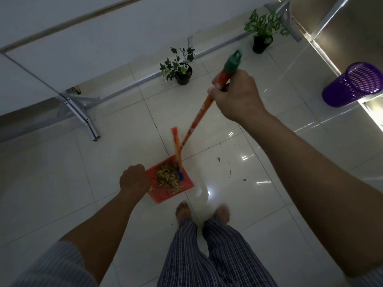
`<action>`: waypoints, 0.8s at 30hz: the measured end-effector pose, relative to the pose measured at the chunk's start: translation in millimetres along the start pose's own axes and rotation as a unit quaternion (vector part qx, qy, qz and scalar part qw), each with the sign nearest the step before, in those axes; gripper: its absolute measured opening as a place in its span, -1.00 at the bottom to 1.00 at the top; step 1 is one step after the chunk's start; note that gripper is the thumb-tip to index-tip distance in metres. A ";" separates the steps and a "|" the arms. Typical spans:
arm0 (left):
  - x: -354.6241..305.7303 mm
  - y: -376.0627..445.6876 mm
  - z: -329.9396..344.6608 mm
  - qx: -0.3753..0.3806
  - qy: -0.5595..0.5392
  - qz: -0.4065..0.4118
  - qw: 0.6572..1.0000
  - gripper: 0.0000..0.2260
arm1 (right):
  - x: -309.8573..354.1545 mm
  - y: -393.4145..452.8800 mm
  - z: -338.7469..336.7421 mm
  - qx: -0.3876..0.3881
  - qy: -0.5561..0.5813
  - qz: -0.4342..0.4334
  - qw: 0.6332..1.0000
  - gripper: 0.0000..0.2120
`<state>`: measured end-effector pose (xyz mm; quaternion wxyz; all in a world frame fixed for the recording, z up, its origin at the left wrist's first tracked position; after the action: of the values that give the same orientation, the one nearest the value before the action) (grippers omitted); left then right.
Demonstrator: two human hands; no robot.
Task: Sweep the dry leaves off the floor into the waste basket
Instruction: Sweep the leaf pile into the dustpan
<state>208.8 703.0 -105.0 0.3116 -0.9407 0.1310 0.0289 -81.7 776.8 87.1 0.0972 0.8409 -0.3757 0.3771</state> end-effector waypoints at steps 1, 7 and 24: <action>0.8 1.3 0.3 -0.003 -0.001 -0.002 1.000 -0.57 | -2.7 2.9 3.4 -0.002 0.002 0.004 1.000 -0.87; -1.4 6.4 -0.6 -0.008 0.006 0.000 1.000 -0.59 | -14.9 6.7 -3.4 -0.014 -0.015 0.001 1.000 -0.87; -27.7 2.3 2.3 -0.029 -0.009 -0.016 0.999 -0.61 | -19.5 0.7 -47.8 -0.198 0.061 -0.031 0.978 -0.85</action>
<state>181.6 708.9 -104.4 0.2861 -0.9510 0.1118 0.0364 -117.5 808.5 106.5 0.2965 0.7915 -0.4100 0.3428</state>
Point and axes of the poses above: each hand's wrist, its own y-axis towards the middle knuckle, its own z-axis out of the palm, x = y × z, the point moved 1 cm from there along y, towards the middle knuckle, and after that the axes turned 5 degrees about -y, right-handed, at the moved point
